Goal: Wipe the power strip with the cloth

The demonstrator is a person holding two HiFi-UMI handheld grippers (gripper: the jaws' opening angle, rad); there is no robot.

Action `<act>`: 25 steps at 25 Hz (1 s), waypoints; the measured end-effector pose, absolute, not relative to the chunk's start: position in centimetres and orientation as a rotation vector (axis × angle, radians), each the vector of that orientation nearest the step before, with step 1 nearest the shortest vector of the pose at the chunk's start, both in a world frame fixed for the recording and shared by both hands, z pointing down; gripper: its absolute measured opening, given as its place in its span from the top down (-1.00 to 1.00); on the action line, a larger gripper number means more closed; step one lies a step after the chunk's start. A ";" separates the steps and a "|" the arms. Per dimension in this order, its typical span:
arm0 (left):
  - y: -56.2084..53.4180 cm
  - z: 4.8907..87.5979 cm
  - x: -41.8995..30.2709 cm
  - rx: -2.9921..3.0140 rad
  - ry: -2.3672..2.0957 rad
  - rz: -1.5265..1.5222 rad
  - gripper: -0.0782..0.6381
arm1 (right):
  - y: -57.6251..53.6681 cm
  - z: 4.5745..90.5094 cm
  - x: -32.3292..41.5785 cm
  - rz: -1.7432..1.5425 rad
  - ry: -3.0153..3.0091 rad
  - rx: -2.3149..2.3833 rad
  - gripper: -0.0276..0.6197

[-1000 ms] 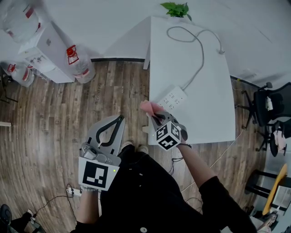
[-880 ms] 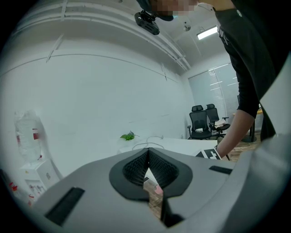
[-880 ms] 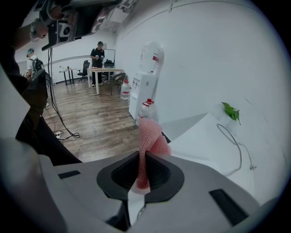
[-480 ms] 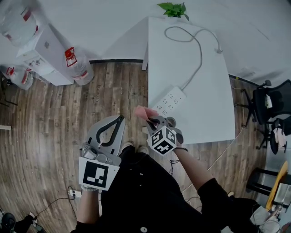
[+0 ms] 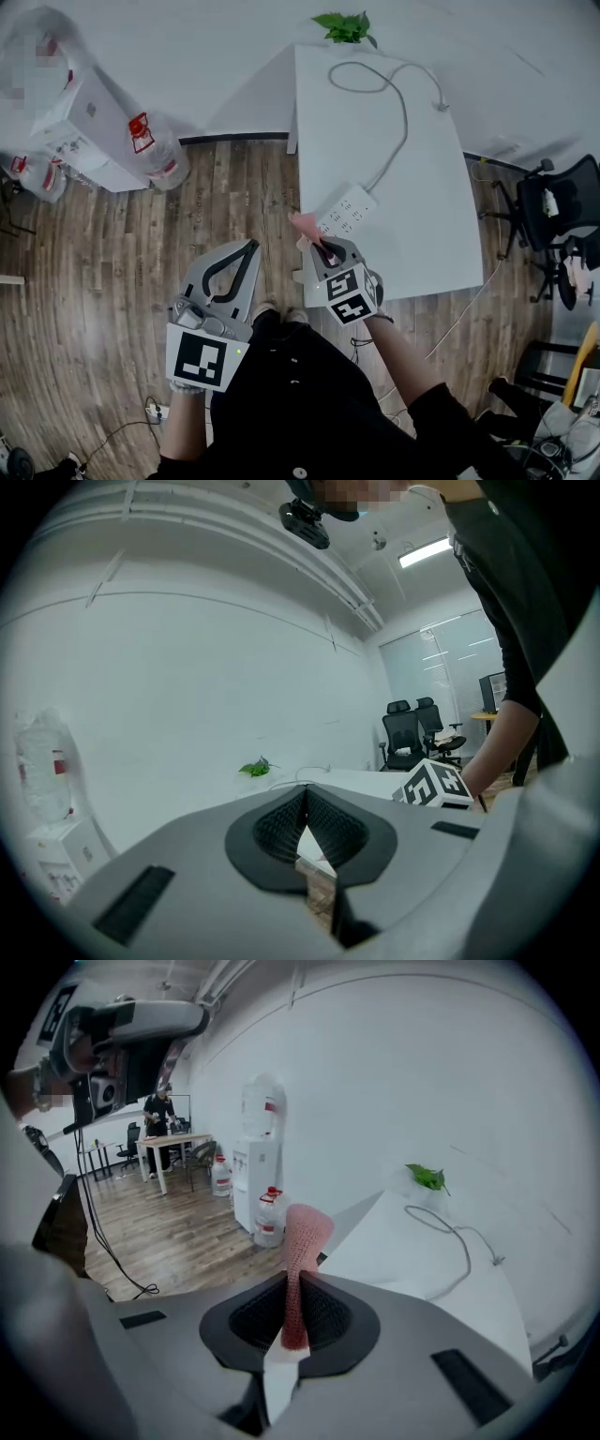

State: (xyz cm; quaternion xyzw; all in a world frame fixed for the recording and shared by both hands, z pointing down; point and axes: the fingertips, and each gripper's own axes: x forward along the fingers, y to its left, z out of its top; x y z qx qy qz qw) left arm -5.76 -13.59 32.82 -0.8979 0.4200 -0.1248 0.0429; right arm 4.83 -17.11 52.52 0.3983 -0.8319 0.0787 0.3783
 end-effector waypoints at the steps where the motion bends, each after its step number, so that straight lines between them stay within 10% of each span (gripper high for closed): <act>1: -13.7 32.7 -5.6 -2.748 1.277 -0.378 0.74 | -17.3 51.8 5.1 0.201 -2.132 1.044 0.76; 25: -14.8 31.0 -1.9 -2.772 1.102 -0.318 0.74 | -15.0 38.6 10.3 0.179 -2.249 1.483 0.76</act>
